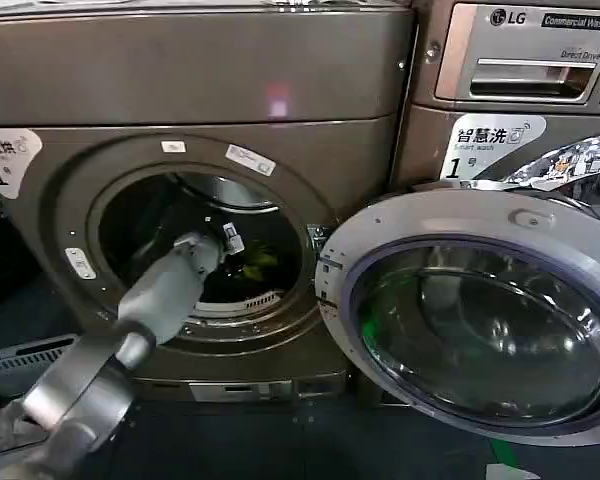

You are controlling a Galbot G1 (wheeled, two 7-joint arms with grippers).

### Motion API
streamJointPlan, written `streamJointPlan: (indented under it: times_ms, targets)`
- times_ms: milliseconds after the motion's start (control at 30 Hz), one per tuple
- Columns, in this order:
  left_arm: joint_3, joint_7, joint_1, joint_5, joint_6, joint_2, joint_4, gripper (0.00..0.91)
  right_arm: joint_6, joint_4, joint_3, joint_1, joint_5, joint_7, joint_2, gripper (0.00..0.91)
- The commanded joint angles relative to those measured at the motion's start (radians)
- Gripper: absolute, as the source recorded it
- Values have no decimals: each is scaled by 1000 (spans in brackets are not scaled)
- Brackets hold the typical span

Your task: Grasp the clothes from the dryer.

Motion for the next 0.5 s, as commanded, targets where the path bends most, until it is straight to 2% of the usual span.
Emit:
streamJointPlan:
  times_ms: [33, 200, 500]
  targets:
    - [-87, -284, 116, -238, 23, 17, -149, 0, 3, 4, -10, 8, -2, -1, 1, 907]
    - [-136, -368, 168, -348, 30, 17, -219, 0, 5, 3, -12, 9, -2, -2, -2, 907]
    - [-239, -507, 226, -616, -24, 4, -348, 0, 10, 2, -14, 12, -2, -5, -4, 907]
